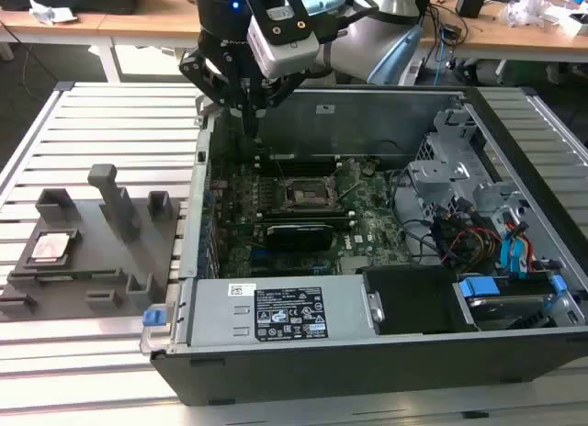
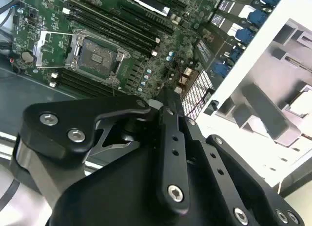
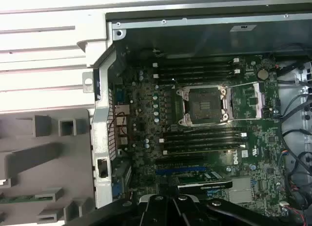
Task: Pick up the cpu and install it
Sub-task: 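Reach for the cpu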
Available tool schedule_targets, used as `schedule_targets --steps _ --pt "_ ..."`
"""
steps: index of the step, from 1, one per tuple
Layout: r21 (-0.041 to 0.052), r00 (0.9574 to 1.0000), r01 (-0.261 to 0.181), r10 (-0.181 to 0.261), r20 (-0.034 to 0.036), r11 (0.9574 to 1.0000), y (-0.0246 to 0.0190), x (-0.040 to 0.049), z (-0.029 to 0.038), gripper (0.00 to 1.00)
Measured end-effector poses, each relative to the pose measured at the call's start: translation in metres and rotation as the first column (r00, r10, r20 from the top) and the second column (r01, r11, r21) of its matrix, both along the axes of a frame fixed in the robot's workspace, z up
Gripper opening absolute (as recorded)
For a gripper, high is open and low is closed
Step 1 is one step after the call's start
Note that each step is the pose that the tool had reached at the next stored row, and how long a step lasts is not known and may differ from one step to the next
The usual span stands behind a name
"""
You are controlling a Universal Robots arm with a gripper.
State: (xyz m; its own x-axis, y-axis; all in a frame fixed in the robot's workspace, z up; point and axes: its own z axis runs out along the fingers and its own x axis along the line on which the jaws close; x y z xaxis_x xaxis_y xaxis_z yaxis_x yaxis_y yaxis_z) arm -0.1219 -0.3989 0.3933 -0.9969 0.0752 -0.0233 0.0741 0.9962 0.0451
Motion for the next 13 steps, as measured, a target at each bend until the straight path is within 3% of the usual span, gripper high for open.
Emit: schedule_targets --steps 7,13 --pt "-0.0009 1.0 0.0 0.0 0.0 1.0 0.0 -0.0054 0.0 0.11" --pt "-0.0009 1.0 0.0 0.0 0.0 1.0 0.0 -0.021 0.0 0.11"
